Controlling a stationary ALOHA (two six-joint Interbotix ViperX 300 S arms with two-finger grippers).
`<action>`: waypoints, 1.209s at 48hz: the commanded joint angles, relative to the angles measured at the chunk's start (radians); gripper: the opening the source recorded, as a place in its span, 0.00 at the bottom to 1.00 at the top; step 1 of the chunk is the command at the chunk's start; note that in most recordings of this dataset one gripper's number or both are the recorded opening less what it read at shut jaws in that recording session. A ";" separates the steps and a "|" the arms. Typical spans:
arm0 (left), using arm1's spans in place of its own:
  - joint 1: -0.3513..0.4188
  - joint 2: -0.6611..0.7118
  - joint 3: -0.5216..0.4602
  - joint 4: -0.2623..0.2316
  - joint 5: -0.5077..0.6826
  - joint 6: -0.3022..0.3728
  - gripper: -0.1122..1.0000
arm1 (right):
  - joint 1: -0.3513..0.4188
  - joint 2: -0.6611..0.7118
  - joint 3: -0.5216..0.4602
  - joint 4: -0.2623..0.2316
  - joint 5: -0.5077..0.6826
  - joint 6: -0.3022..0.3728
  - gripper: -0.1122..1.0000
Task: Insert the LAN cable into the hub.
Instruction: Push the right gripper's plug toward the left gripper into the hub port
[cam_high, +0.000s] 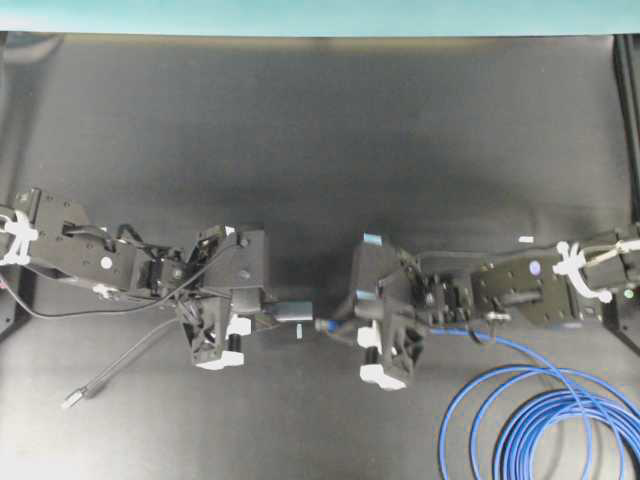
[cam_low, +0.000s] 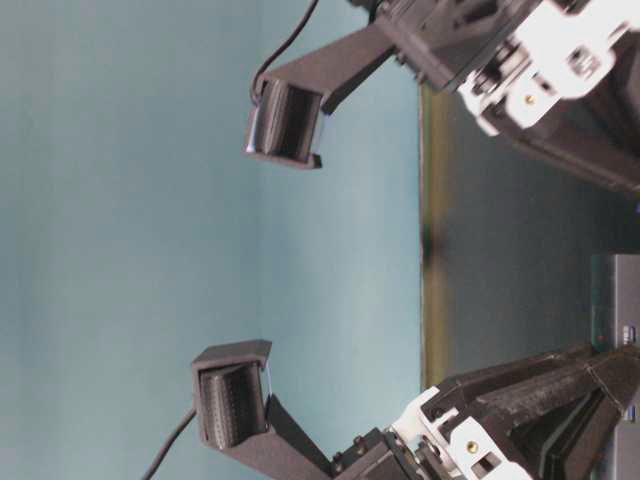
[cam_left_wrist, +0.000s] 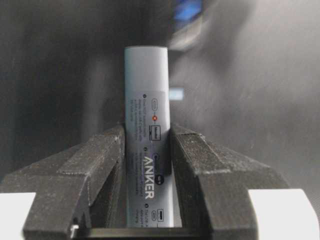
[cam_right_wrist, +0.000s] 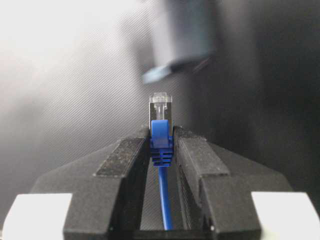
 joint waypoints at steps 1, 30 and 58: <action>-0.009 -0.006 -0.020 0.003 0.012 0.002 0.35 | -0.011 -0.006 -0.017 0.003 -0.009 0.005 0.22; -0.017 0.018 -0.080 0.005 0.121 0.038 0.35 | 0.006 0.008 -0.052 -0.005 0.017 0.000 0.22; -0.021 0.031 -0.109 0.005 0.133 0.072 0.35 | 0.002 0.018 -0.087 -0.005 -0.002 0.002 0.22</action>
